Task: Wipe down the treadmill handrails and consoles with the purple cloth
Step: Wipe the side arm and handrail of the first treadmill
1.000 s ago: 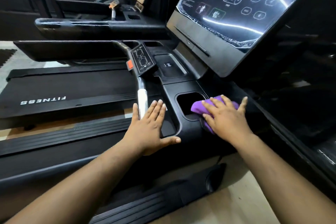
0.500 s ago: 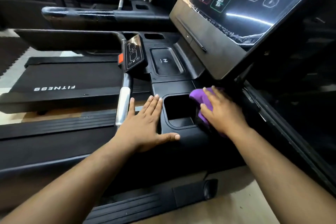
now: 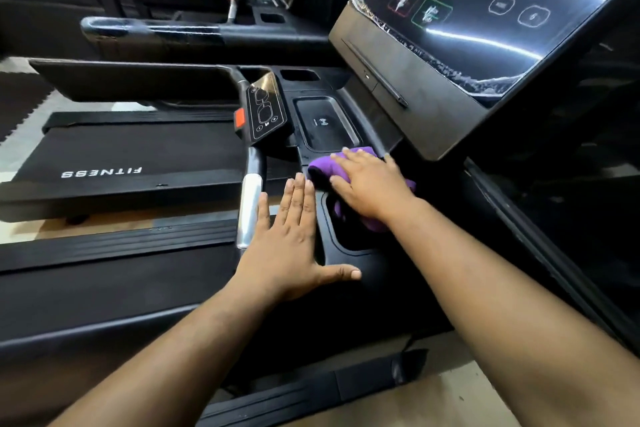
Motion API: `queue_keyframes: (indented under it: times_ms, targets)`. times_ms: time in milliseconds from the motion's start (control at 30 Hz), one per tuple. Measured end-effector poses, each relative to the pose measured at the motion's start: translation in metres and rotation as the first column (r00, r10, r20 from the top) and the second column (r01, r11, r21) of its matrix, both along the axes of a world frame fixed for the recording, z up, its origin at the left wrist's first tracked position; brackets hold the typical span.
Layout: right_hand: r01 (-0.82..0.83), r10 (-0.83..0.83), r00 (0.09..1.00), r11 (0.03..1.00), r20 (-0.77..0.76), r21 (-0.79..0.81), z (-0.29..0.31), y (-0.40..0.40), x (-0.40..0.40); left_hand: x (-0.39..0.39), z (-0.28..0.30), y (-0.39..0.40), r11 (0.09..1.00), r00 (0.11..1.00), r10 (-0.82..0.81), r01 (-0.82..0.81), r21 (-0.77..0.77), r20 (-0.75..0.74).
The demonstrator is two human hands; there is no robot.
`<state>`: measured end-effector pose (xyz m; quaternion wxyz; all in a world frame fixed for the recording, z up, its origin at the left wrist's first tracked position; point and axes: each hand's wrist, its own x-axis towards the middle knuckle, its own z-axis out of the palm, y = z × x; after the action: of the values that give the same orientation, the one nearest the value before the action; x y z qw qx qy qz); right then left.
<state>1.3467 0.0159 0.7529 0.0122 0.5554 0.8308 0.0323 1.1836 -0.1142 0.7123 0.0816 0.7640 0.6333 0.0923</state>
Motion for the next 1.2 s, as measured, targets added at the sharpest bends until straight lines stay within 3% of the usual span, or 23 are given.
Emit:
queue_keyframes:
  times_ms: [133,200,267,433,533,567,667,700,833,967,1067,1133,1200]
  targets:
    - [-0.205,0.201,0.977,0.978,-0.076,-0.047,-0.003,-0.031,-0.005,-0.001,-0.002,0.000,1.000,1.000,-0.010,0.011,0.024,-0.011]
    - [-0.268,0.268,0.963,0.963,-0.011,-0.008,0.004,-0.039,0.025,-0.002,-0.002,0.000,1.000,1.000,-0.012,0.012,0.022,-0.013]
    - [-0.228,0.226,0.973,0.972,0.044,0.054,0.018,-0.040,0.048,-0.002,-0.001,-0.001,1.000,1.000,-0.018,0.018,0.004,0.004]
    - [-0.097,0.146,0.970,0.965,-0.192,0.244,0.057,-0.068,0.066,0.000,0.001,-0.003,1.000,1.000,-0.013,0.013,-0.010,0.006]
    - [-0.105,0.122,0.992,0.939,-0.029,0.328,0.060,-0.096,0.081,0.000,0.002,-0.002,1.000,1.000,-0.014,0.014,-0.020,-0.015]
    - [-0.100,0.099,0.995,0.948,0.019,0.302,0.054,-0.100,0.083,0.001,0.001,-0.002,1.000,1.000,-0.016,0.016,-0.020,-0.026]
    - [-0.067,0.070,0.997,0.988,0.017,-0.137,0.014,-0.109,0.079,0.001,-0.001,-0.002,0.999,0.999,-0.035,0.035,-0.024,-0.009]
    - [-0.078,0.080,0.997,0.979,0.003,-0.191,-0.005,-0.113,0.077,0.001,-0.001,-0.002,0.999,0.999,-0.046,0.046,-0.027,-0.005]
    - [-0.167,0.168,0.986,0.982,0.001,-0.089,-0.020,-0.115,0.063,0.001,-0.003,0.000,0.994,0.994,-0.102,0.101,-0.050,-0.022]
    - [-0.183,0.173,0.981,0.974,-0.086,-0.131,-0.012,-0.097,0.033,-0.003,-0.005,-0.001,0.987,0.989,-0.146,0.143,-0.066,-0.029]
    - [-0.376,0.364,0.923,0.922,-0.127,-0.096,-0.014,-0.086,0.058,-0.004,-0.004,-0.003,0.989,0.990,-0.138,0.136,-0.056,-0.039]
    - [-0.492,0.487,0.871,0.865,-0.065,-0.102,-0.003,-0.070,0.086,-0.004,-0.004,-0.004,0.991,0.991,-0.122,0.119,-0.060,-0.047]
    - [-0.498,0.504,0.861,0.863,0.073,-0.083,0.004,-0.064,0.092,-0.003,-0.005,-0.004,0.992,0.992,-0.117,0.114,-0.058,-0.048]
